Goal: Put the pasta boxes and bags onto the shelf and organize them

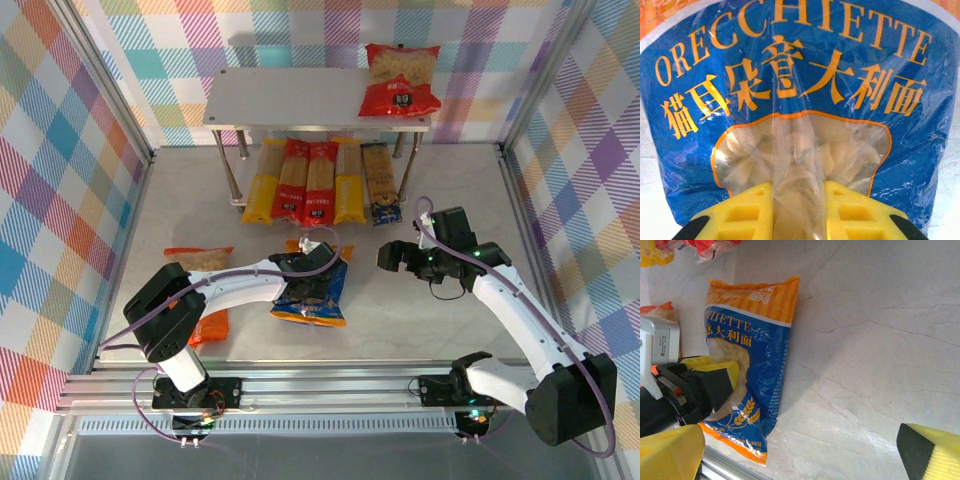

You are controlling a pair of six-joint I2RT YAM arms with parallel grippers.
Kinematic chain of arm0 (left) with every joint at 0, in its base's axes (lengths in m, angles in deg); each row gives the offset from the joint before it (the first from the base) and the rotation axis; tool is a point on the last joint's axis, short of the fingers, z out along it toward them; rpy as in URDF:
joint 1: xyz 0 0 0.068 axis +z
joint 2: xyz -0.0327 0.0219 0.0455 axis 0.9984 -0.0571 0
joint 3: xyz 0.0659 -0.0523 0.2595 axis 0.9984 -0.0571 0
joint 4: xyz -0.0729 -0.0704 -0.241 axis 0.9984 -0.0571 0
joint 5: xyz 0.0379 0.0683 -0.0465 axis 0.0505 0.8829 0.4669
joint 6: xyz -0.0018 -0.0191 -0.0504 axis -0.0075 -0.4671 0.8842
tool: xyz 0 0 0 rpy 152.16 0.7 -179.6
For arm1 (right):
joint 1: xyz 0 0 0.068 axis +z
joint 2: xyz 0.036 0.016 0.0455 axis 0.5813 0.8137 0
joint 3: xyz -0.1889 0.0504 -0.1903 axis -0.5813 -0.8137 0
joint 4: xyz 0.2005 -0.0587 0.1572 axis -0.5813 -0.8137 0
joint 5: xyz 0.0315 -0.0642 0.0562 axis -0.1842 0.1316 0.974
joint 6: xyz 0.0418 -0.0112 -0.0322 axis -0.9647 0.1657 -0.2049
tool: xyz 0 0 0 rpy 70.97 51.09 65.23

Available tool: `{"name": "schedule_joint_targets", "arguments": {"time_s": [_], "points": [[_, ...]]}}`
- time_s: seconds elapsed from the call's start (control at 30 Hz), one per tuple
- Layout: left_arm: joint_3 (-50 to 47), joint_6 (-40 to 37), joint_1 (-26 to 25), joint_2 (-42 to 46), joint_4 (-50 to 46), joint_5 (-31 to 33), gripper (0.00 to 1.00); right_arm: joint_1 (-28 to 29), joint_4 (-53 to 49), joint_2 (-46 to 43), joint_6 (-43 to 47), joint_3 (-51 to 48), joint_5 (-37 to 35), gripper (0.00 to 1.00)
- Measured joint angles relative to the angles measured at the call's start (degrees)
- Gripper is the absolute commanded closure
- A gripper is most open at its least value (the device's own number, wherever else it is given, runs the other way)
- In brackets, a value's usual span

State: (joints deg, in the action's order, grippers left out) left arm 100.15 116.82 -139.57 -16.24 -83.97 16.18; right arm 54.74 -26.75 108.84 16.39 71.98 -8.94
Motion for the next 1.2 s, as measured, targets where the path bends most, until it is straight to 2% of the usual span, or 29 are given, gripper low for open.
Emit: {"name": "schedule_joint_targets", "arguments": {"time_s": [0.03,0.37,0.9,1.2], "points": [[0.00,-0.02,0.00,0.00,-0.02,-0.04,1.00,0.00,0.07,0.17,0.00,0.00,0.13,0.01],[-1.22,-0.46,0.20,2.47,-0.04,-1.27,1.00,0.00,0.37,0.70,-0.09,0.00,0.33,0.01],[-7.10,-3.98,5.79,22.95,-4.24,-8.76,1.00,0.37,2.47,1.64,-1.79,-1.31,0.31,0.01],[-7.08,-7.48,7.50,29.51,-6.75,-10.86,1.00,1.44,2.93,3.19,-2.58,-1.49,0.28,0.01]]}}
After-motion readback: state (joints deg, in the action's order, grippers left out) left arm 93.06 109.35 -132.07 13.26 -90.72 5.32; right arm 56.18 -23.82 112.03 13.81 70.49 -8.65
